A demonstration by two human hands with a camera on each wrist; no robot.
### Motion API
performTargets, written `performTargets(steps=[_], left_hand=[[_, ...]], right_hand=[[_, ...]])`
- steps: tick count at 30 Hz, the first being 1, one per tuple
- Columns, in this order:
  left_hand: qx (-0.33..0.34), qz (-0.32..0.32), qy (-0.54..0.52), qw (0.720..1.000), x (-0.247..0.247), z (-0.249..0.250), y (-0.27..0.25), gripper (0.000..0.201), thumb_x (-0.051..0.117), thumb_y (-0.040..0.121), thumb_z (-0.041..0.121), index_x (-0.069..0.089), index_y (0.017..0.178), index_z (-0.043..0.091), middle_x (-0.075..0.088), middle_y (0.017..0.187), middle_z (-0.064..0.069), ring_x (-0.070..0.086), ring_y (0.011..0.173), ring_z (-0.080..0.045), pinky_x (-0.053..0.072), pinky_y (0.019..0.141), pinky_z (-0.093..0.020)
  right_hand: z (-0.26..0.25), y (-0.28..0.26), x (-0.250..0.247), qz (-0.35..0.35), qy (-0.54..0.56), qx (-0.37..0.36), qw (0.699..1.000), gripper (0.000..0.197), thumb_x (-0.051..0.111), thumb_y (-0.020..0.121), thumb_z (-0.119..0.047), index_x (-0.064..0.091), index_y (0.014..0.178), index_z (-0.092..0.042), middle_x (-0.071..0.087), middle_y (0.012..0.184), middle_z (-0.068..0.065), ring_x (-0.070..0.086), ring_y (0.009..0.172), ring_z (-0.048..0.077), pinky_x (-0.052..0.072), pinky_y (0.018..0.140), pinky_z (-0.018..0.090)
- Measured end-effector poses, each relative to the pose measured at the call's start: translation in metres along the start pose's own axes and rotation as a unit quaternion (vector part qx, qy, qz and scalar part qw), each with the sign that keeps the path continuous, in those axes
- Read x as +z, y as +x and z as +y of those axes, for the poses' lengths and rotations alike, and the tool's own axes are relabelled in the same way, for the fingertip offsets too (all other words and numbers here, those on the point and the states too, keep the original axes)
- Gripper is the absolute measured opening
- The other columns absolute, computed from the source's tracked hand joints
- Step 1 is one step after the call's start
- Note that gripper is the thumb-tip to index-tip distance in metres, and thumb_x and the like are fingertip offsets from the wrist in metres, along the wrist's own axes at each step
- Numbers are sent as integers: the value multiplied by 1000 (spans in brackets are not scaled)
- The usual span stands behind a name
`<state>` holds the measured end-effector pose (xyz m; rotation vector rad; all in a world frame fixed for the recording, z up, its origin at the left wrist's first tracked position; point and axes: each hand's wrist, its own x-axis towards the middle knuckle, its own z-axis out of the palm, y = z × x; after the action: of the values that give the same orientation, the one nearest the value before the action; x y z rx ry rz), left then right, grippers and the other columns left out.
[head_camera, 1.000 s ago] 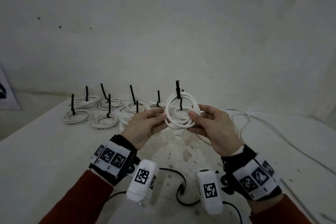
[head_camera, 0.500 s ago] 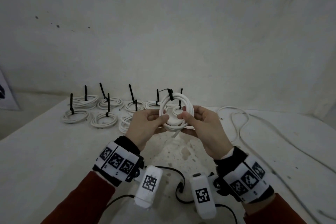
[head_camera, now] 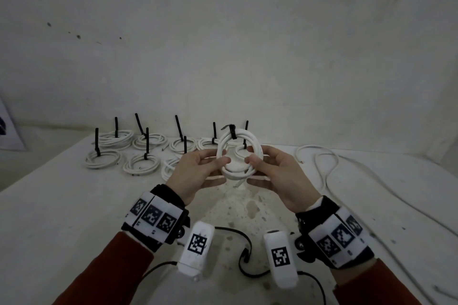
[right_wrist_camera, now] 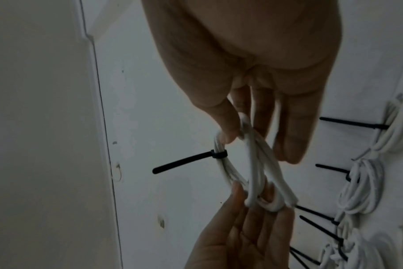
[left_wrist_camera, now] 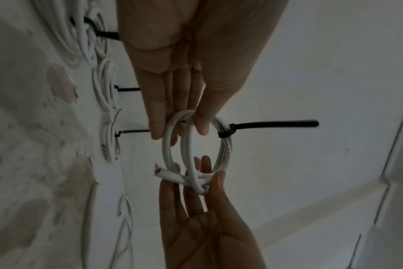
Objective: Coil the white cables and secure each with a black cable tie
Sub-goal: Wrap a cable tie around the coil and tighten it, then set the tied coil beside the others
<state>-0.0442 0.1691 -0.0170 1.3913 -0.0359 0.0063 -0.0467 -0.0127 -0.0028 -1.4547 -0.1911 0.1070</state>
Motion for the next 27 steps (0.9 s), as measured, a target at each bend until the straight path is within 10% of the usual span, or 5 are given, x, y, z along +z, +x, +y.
performTargets(steps=[9, 14, 19, 23, 27], left_hand=[[49, 85, 109, 989, 0, -14, 3, 27, 71, 81, 7, 62, 105, 16, 71, 87, -11, 70, 75, -26, 59, 65, -36], [-45, 119, 145, 981, -13, -27, 27, 18, 74, 78, 4, 57, 82, 6, 64, 73, -13, 63, 58, -22, 60, 60, -36], [-101, 110, 233, 961, -34, -35, 57, 23, 75, 78, 11, 59, 66, 1, 60, 65, -12, 64, 57, -25, 60, 59, -39], [-87, 83, 372, 920, -38, -37, 71, 42, 79, 71, 34, 48, 55, 11, 52, 56, -7, 67, 68, -31, 59, 71, -40], [-90, 49, 535, 838, -28, -34, 69, 52, 67, 81, 49, 38, 55, 14, 40, 52, -1, 42, 49, -15, 32, 46, -24]], right_hand=[[28, 11, 8, 75, -75, 11, 994, 32, 69, 85, -5, 58, 114, -8, 65, 93, 14, 70, 77, 30, 60, 65, 35], [44, 47, 18, 113, -104, 93, 984, 34, 73, 78, 2, 47, 95, -11, 64, 97, 22, 65, 58, 26, 59, 55, 37], [52, 86, 29, 56, -136, 176, 973, 22, 68, 79, 10, 51, 75, -4, 61, 76, 16, 65, 66, 28, 59, 73, 47], [58, 105, 30, 4, -216, 187, 958, 15, 63, 85, 1, 55, 76, -9, 62, 84, 10, 65, 74, 20, 58, 69, 28], [62, 109, 31, -22, -305, 189, 933, 18, 64, 86, -5, 51, 75, -13, 59, 83, 7, 61, 71, 17, 55, 61, 23]])
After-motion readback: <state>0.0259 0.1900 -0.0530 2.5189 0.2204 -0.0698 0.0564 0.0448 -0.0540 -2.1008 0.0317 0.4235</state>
